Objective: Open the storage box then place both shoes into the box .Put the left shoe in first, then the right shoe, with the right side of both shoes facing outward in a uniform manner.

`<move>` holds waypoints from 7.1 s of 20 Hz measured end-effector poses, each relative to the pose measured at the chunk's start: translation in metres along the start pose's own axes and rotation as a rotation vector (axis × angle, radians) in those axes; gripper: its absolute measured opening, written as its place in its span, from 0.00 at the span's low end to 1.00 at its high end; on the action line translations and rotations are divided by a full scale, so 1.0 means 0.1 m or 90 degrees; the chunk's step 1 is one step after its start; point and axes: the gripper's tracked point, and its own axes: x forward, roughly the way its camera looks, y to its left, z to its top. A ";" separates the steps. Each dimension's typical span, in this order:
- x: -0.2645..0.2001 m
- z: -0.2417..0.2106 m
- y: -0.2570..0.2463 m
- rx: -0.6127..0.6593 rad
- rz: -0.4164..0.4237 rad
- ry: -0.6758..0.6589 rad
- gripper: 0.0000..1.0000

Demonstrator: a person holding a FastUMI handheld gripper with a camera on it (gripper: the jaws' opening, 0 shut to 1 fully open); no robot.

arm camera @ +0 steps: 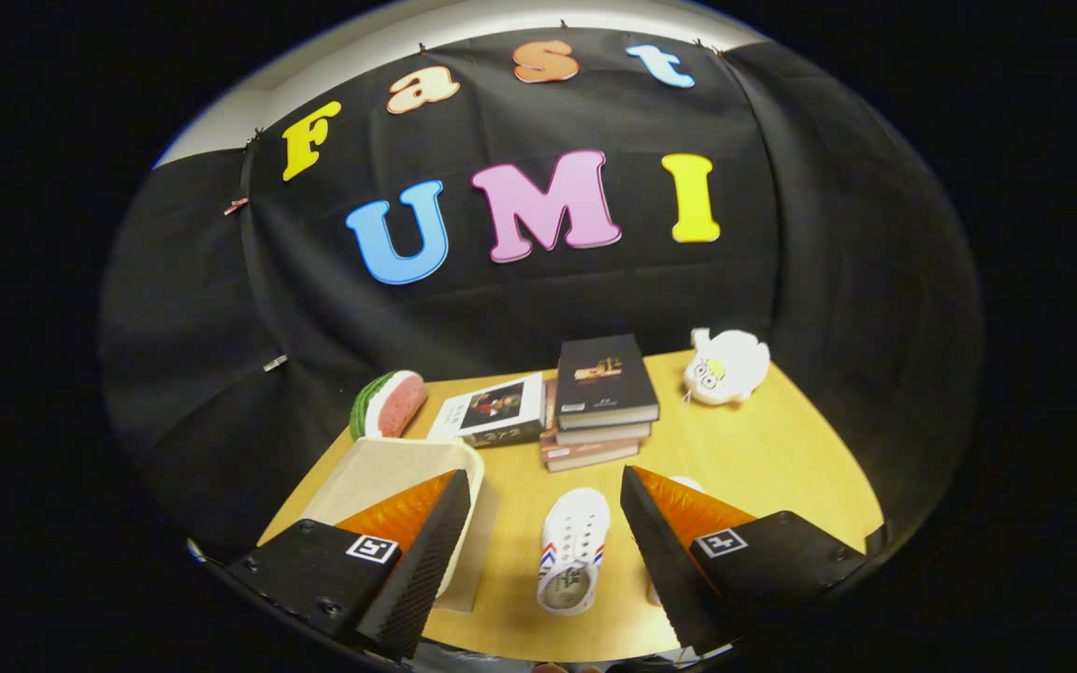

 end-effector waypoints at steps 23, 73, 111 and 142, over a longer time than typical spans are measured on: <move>0.61 -1.59 0.98 0.436 0.304 0.493 0.52; 0.98 -0.65 4.54 0.327 0.512 0.488 0.05; 1.09 -1.82 -1.11 -0.308 -0.045 0.371 0.98; 0.96 -1.36 -0.47 0.189 0.001 0.295 0.05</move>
